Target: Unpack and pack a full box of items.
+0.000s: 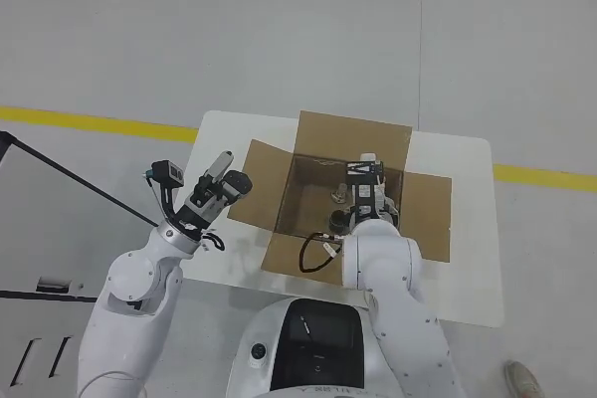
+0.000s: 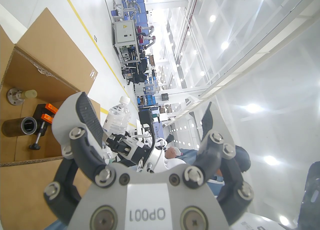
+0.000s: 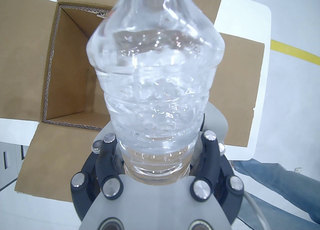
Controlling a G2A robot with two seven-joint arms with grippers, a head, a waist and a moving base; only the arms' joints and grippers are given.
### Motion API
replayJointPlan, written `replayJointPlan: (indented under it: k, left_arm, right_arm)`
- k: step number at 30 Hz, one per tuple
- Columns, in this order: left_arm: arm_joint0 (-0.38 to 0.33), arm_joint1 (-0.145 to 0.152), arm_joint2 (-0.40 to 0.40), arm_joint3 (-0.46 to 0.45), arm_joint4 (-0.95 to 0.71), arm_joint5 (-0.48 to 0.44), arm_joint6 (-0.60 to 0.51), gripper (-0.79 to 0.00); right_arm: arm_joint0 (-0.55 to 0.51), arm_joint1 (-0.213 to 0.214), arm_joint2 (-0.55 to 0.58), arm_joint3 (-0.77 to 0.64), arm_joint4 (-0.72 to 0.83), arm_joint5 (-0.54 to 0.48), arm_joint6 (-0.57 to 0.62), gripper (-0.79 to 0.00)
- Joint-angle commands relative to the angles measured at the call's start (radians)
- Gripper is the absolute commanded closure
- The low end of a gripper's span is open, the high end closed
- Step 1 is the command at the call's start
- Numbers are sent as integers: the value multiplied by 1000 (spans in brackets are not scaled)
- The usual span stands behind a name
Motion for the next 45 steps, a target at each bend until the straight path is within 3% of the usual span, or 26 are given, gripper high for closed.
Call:
replayJointPlan:
  k: [1,3,10,15,18,28,31,34,40,45]
  left_arm:
    - [0,0,0,0,0,0,0,-785]
    - [0,0,0,0,0,0,0,-785]
    - [0,0,0,0,0,0,0,-785]
    - [0,0,0,0,0,0,0,-785]
    - [0,0,0,0,0,0,0,-785]
    - [0,0,0,0,0,0,0,-785]
    - [0,0,0,0,0,0,0,-785]
    - [0,0,0,0,0,0,0,-785]
    - [0,0,0,0,0,0,0,-785]
    - [0,0,0,0,0,0,0,-785]
  right_arm:
    - [-21,5,14,-36,-32,-16,-130,0]
    - [-51,14,58,-71,-101,-45,-172,0]
    - [-171,36,227,-283,-88,-111,-393,0]
    - [-308,54,352,-374,-36,-100,-740,0]
    - [-331,58,412,-386,-3,-86,-802,0]
    - [-329,58,411,-386,0,-88,-811,0]
    - [-318,59,435,-386,63,-48,-950,0]
    - [-357,64,539,-384,177,-29,-1119,0]
    - [-439,73,727,-178,463,-117,-1523,0]
    - [-371,90,841,77,558,-229,-1546,0]
